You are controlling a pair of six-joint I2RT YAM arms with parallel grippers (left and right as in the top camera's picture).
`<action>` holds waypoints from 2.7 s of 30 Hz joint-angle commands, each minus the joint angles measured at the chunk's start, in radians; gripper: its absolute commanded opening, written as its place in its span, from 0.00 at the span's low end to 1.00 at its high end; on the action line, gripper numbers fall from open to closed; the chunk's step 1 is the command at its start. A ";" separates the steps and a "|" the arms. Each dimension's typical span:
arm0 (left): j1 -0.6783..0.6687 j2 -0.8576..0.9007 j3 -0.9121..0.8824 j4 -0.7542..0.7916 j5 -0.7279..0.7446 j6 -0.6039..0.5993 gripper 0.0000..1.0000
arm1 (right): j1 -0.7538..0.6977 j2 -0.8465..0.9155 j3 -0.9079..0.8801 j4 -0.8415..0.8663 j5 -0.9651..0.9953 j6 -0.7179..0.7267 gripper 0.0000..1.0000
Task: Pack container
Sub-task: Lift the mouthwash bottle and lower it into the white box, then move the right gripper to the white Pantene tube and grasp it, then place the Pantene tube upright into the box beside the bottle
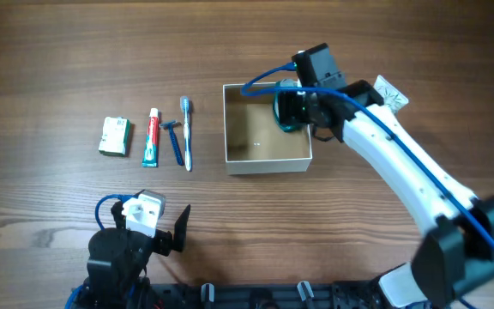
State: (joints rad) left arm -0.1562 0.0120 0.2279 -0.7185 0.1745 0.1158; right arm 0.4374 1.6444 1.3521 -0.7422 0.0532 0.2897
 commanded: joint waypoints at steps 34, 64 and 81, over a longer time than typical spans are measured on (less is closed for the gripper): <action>-0.005 -0.009 -0.016 -0.005 0.034 0.011 1.00 | -0.465 0.051 0.061 -0.153 -0.078 -0.125 0.32; -0.005 -0.009 -0.016 -0.005 0.034 0.011 1.00 | -0.047 -0.237 0.192 -0.365 -0.092 -0.028 0.04; -0.005 -0.009 -0.016 -0.005 0.034 0.011 1.00 | -0.042 0.051 0.192 -0.286 -0.105 -0.102 0.46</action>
State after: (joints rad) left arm -0.1562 0.0120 0.2279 -0.7185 0.1745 0.1158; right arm 0.3904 1.7000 1.5330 -1.0344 -0.0521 0.2150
